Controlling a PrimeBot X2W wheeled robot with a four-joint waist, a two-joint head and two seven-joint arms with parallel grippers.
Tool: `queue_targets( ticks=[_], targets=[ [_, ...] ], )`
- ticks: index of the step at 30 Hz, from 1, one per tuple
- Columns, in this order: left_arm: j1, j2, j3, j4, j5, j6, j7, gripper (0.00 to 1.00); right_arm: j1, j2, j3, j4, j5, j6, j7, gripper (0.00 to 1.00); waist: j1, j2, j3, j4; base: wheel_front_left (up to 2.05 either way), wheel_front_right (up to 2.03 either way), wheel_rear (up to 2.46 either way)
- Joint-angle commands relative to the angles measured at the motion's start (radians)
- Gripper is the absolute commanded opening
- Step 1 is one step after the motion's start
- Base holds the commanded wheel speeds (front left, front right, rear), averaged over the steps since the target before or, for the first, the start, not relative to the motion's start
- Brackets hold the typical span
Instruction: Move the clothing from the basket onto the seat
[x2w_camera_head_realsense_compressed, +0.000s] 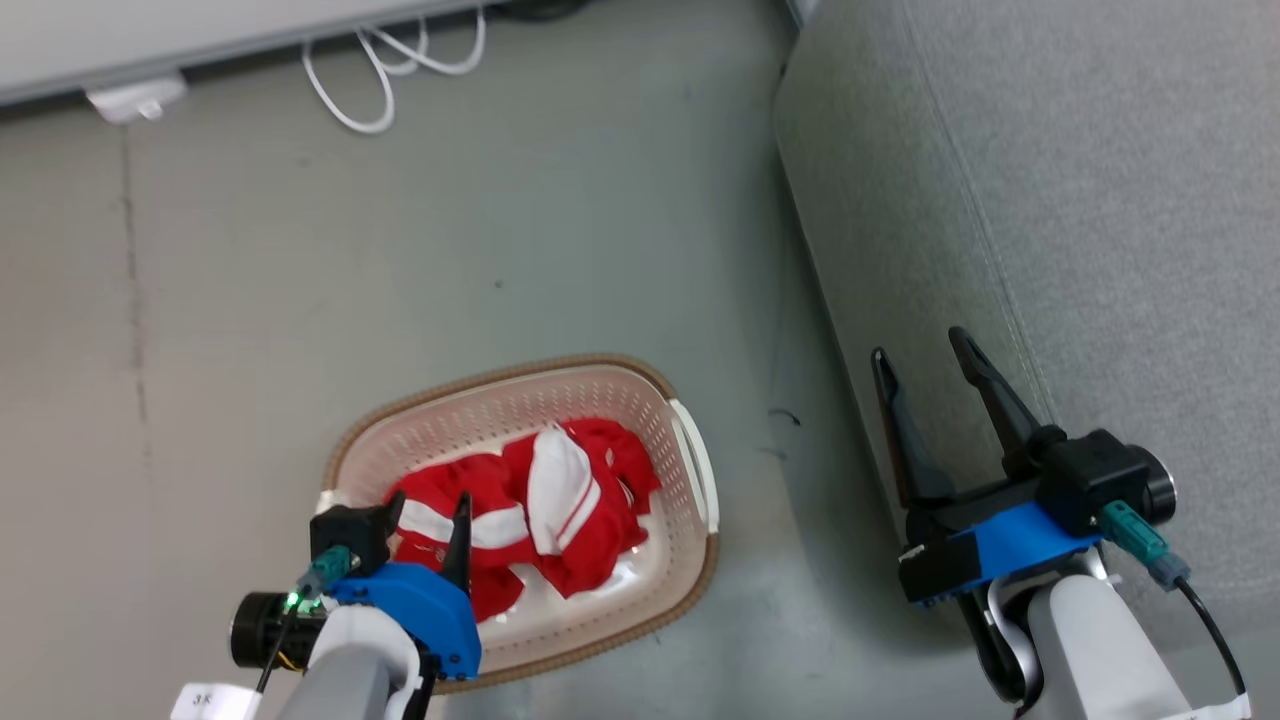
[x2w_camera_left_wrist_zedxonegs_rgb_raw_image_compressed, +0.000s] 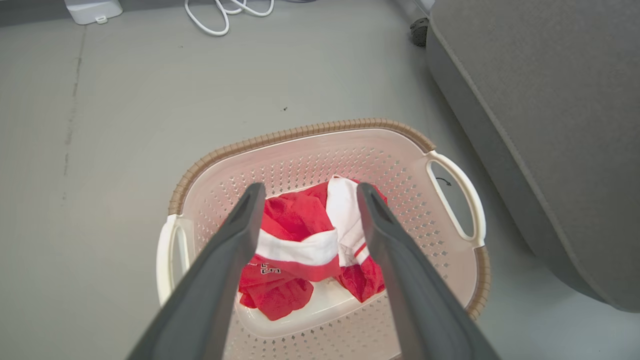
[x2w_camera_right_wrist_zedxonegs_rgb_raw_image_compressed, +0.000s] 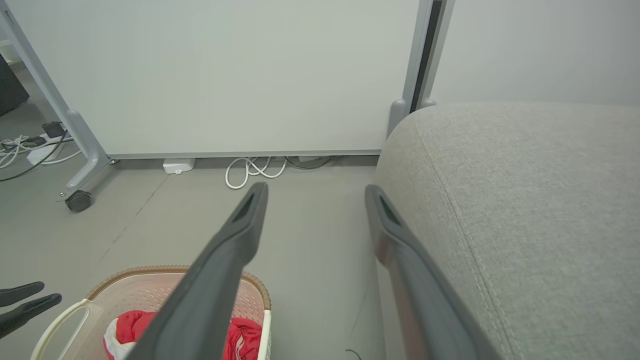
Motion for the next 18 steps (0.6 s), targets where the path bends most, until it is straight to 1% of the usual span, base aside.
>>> queue_targets(
  ticks=[1, 9, 18],
  targets=[
    [-0.040, 0.016, -0.006, 0.027, 0.007, -0.004, 0.000, 1.00, -0.026, -0.002, 0.002, -0.004, 0.005, 0.000, -0.006, 1.00, -0.0002, 0.0000, 0.097, -0.060, 0.00, 0.00, 0.00],
    [-0.156, 0.058, -0.105, 0.166, 0.074, -0.017, 0.010, 1.00, -0.075, -0.002, 0.026, -0.017, 0.045, 0.000, -0.009, 1.00, -0.0002, 0.0000, 0.210, -0.086, 0.00, 0.00, 0.00],
    [-0.240, 0.089, -0.190, 0.253, 0.109, -0.026, -0.012, 1.00, -0.101, -0.002, 0.040, -0.045, 0.065, 0.000, -0.009, 1.00, -0.0002, 0.0000, 0.273, -0.087, 0.00, 0.00, 0.00]
  ],
)
